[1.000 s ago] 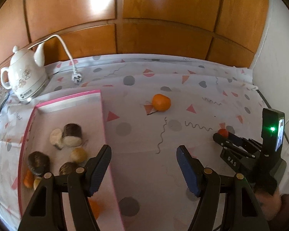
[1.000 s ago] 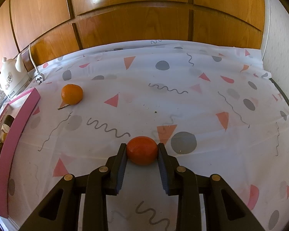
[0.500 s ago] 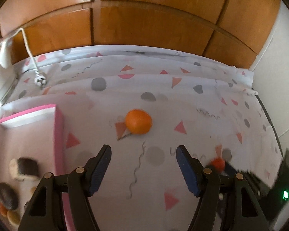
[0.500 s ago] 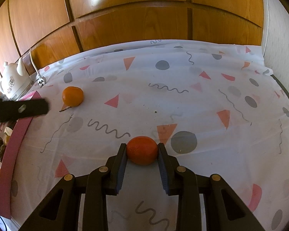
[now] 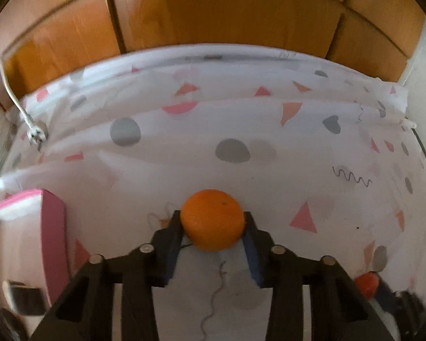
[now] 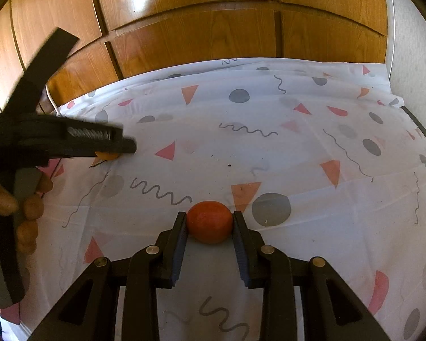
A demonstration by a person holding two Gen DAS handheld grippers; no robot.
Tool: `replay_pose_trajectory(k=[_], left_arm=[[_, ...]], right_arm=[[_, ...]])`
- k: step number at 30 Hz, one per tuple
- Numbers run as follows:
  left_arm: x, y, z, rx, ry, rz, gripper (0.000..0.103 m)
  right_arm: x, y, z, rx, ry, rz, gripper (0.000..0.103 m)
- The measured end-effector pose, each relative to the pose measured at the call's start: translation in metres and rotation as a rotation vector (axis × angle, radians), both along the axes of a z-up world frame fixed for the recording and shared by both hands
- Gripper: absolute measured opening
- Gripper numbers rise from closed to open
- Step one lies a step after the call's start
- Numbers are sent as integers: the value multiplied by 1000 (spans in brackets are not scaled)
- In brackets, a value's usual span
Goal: Organize fruits
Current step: 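Grasp the orange with the left tool while the right tool holds the tomato, then carry the orange into the tray with the left tool and release while the right tool holds the tomato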
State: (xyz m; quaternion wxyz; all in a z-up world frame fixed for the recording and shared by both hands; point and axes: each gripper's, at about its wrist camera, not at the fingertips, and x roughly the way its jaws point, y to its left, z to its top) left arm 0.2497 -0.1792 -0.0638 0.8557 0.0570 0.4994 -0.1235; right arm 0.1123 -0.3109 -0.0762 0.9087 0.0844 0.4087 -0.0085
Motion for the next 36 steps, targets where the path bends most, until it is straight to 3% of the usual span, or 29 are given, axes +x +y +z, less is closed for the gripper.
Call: replay_pose_trajectory(k=[11,21,23,26,36], left_arm=[[-66,33,15,-75,-25,1,38],[-129,32,8,-54,-69,-15,38],[-132,30,-2,-46,-57,-14,38],[-142,24,-4,-3,-127,-37,38],[-143,24,-7,-1,-155,-39,39]], right_arm=[[0,0,0,-1,1,0,32],[0,0,1,1,0,0,32],[0,0,1,0,1,0,32],[-1,0,1,-1,1,0,32],[0,1,1,-4,2,0,32]])
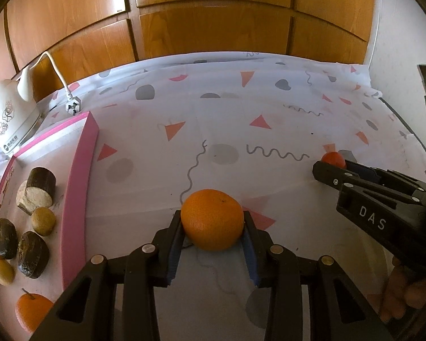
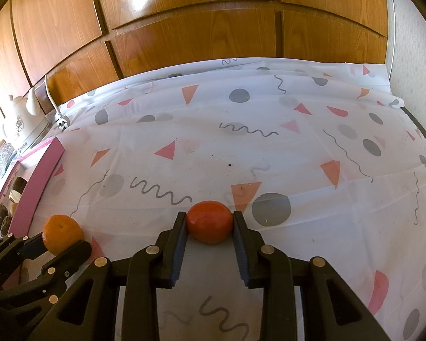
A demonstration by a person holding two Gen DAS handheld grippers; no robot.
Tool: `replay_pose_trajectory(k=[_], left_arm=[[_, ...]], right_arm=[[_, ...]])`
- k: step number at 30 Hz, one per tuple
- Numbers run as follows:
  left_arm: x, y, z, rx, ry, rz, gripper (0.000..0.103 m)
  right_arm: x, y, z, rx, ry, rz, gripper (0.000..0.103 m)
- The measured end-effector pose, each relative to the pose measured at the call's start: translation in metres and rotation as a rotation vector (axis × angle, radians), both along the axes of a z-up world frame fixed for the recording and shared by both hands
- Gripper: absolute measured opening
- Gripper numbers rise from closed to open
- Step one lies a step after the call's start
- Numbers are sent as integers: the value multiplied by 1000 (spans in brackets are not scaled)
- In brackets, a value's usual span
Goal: Organize fruits
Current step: 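Carry the orange into the tray with the left tool and release while the right tool holds the tomato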
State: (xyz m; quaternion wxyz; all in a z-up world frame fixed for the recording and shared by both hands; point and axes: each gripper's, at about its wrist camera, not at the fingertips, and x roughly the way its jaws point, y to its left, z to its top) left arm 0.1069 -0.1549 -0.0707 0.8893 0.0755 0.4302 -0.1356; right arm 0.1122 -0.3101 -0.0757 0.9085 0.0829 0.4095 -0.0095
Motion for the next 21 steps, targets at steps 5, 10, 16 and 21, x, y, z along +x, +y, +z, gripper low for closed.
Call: replay_pose_trajectory(k=[5,10,16,21], left_arm=[[2,1,3,-13,21,10,38],[-4,9,17,-39,12,20,38],[-17,35,57,-84,-73,52,38],[-25,67,77,-105,-113,103,38]], right_arm=[[0,0,0,-1,0,0,32],[0,1,0,-10,1,0,32],[0,2,1,-18,2,0,32],[1,3,1,-35,6,0,32]])
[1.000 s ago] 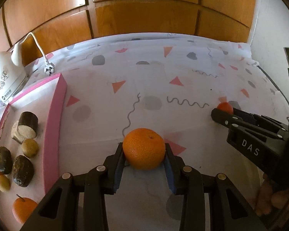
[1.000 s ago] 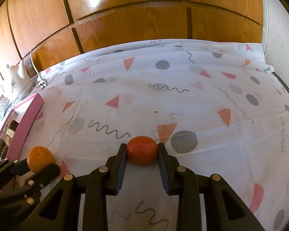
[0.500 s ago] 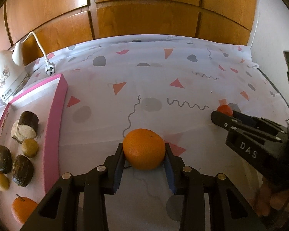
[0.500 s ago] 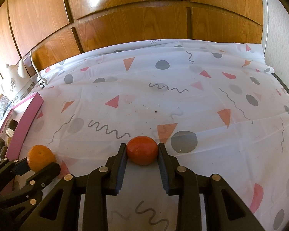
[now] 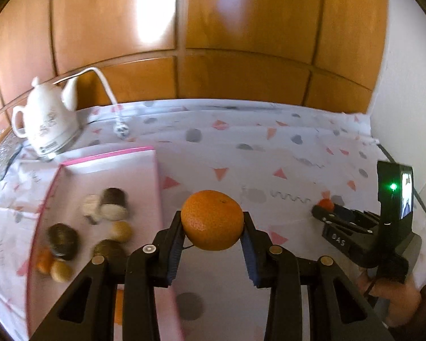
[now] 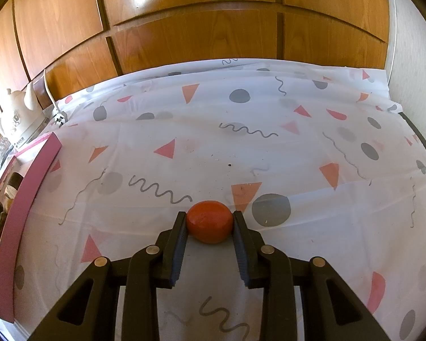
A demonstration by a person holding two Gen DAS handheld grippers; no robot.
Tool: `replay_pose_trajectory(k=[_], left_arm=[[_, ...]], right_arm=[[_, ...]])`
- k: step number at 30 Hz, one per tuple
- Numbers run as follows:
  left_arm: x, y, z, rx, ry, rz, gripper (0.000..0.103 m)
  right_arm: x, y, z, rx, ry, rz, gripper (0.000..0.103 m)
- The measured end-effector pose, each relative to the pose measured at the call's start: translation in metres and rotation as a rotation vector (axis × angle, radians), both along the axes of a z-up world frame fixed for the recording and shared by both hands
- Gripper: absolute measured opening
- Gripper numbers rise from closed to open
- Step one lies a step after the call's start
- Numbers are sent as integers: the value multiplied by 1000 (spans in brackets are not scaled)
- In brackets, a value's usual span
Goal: Organize fruits
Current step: 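Carry the orange into the tray with the left tool and release while the right tool holds the tomato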
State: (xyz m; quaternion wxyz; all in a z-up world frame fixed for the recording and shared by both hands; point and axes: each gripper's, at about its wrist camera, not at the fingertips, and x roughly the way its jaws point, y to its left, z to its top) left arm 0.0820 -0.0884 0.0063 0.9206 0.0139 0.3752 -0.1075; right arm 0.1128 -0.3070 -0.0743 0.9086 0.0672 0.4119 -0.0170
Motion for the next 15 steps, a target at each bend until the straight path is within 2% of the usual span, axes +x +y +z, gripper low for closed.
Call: replay_pose_trajectory(k=[8,15], left_arm=[[-11,64,-1,-8,9,132,38],[-17,116,-16,1,40,264,39]], right_arm=[[1,4,0,-29,6,0,32],[1,6,0,-52,11,-1,32]])
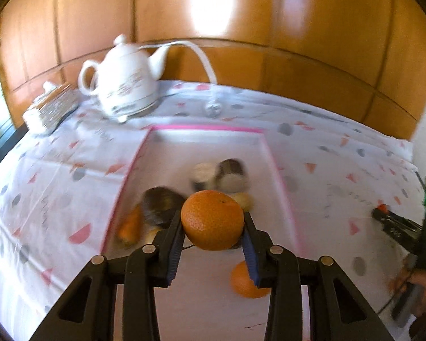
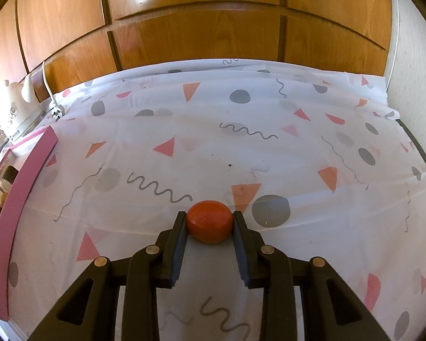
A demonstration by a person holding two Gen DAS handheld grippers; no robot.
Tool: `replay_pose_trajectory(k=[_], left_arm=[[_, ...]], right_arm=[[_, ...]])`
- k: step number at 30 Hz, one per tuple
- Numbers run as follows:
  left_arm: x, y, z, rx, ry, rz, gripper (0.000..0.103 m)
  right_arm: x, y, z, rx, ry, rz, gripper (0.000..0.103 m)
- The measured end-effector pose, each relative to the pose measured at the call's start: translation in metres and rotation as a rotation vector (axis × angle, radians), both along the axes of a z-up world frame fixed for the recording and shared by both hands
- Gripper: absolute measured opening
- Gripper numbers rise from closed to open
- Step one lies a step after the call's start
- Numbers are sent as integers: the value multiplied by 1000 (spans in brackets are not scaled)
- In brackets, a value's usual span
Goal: Organize fruits
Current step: 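Carry the orange into the tray with the left tool and release while the right tool holds the tomato, then lower the tomato into the tray with the right tool and release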
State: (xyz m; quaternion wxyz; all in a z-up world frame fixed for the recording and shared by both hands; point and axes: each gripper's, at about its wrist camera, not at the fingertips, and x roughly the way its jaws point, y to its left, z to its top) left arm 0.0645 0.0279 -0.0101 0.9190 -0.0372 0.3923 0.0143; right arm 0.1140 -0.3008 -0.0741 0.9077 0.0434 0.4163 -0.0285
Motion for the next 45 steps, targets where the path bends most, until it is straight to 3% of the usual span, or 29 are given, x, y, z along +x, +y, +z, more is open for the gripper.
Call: replay_pose_trajectory(k=[4,6,11,16,25,32,40,43,45], left_arm=[[-3,18,-9,-9,22,58,44],[-6,22,-9,-20,14,68,53],[-12,25,-2,-29,-12,65,54],[-17,28,6,-32,-33,69,57],[-30,39,13,-25,-57,92,65],[-39,56,20,-13,-78,135,77],[-49,71,25,-16,-101,176,95],[-49,72,25,-17,-100,187,99],[-49,72,25,-19,-99,193,102]], right_arm=[[1,2,0,-15,5,1,31],[1,4,1,-31,7,1,31],[1,9,3,-70,20,5,31],[-2,23,13,-24,14,45,30],[-2,132,60,109,-46,365,30],[1,221,72,119,-39,566,30],[14,264,56,107,45,636,32],[10,264,58,122,32,626,43],[4,259,62,129,17,615,45]])
